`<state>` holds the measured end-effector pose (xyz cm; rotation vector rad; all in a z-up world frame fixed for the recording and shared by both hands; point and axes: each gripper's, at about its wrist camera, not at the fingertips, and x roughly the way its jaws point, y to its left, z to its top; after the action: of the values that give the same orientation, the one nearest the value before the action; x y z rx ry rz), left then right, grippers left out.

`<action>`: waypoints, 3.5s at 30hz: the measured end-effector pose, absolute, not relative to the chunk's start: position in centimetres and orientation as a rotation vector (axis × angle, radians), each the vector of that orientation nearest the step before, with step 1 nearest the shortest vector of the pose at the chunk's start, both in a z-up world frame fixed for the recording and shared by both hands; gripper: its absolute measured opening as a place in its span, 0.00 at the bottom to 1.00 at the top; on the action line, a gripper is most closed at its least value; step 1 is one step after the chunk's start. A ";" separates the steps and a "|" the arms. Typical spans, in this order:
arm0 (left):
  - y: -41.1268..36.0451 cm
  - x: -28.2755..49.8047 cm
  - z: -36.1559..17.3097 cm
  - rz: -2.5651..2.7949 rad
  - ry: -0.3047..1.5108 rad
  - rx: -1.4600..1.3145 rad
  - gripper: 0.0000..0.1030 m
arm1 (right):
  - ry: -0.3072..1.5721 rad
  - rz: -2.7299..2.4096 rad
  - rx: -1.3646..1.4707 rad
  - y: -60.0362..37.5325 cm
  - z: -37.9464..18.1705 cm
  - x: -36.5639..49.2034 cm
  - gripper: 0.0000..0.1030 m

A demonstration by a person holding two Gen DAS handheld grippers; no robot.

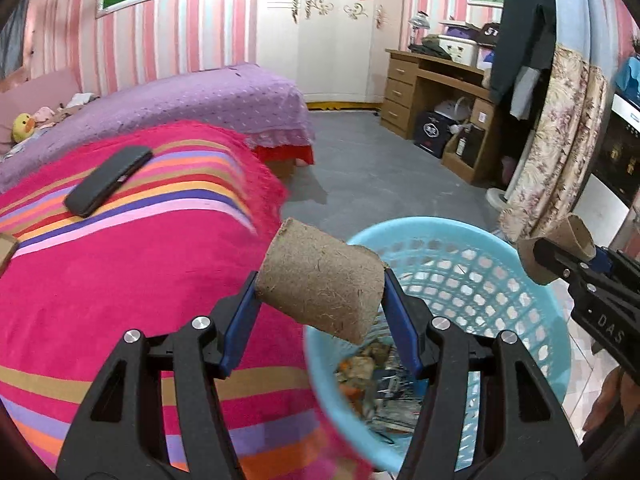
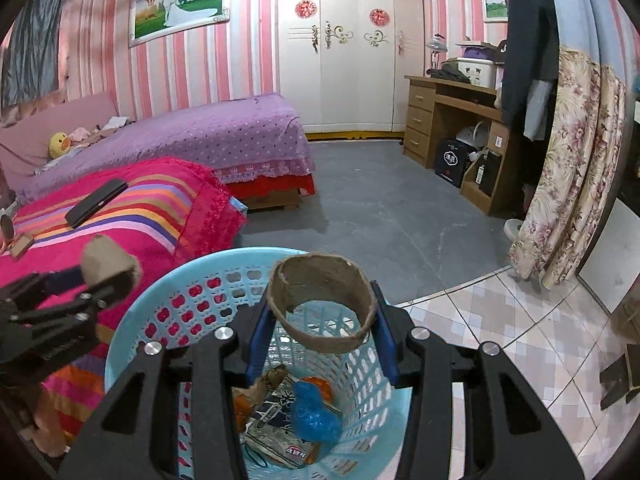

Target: Collect trash

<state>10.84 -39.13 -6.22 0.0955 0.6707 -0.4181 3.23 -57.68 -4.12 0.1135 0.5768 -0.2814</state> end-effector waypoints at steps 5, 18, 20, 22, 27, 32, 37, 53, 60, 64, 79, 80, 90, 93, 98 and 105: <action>-41.2 10.9 -6.2 -0.437 0.668 0.131 0.62 | 0.581 -0.286 0.132 -58.2 -4.6 3.1 0.43; -35.5 11.6 -5.4 -0.355 0.675 0.107 0.94 | 0.584 -0.283 0.103 -57.2 -4.6 3.6 0.44; -33.9 11.4 -5.0 -0.333 0.663 0.110 0.94 | 0.585 -0.298 0.092 -56.8 -4.6 3.9 0.59; -32.6 11.2 -4.5 -0.310 0.653 0.105 0.94 | 0.583 -0.301 0.079 -56.3 -4.5 4.0 0.72; -28.8 10.8 -3.8 -0.265 0.660 0.080 0.94 | 0.587 -0.333 0.045 -55.1 -4.2 4.4 0.91; -25.5 9.6 -3.1 -0.236 0.673 0.081 0.94 | 0.556 -0.345 0.066 -53.8 -3.1 3.3 0.95; -21.7 7.3 -1.3 -0.205 0.641 0.087 0.94 | 0.457 -0.326 0.202 -51.8 -0.9 1.0 0.96; -11.4 1.0 0.2 -0.101 0.569 0.043 0.94 | 0.479 -0.220 0.176 -39.2 0.0 -3.3 0.96; -9.5 -0.5 0.0 -0.125 0.532 0.003 0.95 | 0.465 -0.198 0.125 -35.4 0.0 -5.0 0.96; -8.6 -1.0 0.1 -0.114 0.521 -0.009 0.95 | 0.464 -0.205 0.078 -33.8 -0.1 -5.6 0.96; -8.6 -1.4 -0.3 -0.115 0.491 0.015 0.95 | 0.420 -0.206 -0.019 -31.4 0.4 -6.0 0.96; -8.6 -1.4 -0.3 -0.113 0.483 0.017 0.95 | 0.418 -0.207 -0.020 -31.4 0.4 -6.0 0.96; -8.9 -1.5 -0.3 -0.113 0.433 0.042 0.95 | 0.395 -0.209 -0.015 -31.6 0.6 -5.8 0.95; -8.8 -1.6 -0.1 -0.112 0.417 0.038 0.95 | 0.388 -0.206 -0.015 -31.7 0.7 -5.7 0.96; -8.5 -1.3 -0.1 -0.111 0.416 0.022 0.95 | 0.384 -0.205 -0.026 -31.5 0.7 -5.5 0.96; -8.3 -1.4 0.2 -0.112 0.394 0.013 0.95 | 0.379 -0.209 -0.032 -31.3 0.7 -5.5 0.96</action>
<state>-1.41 -8.33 0.15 0.0130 0.3935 -0.1123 -5.45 -31.27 0.73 -0.0321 0.3795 -0.2093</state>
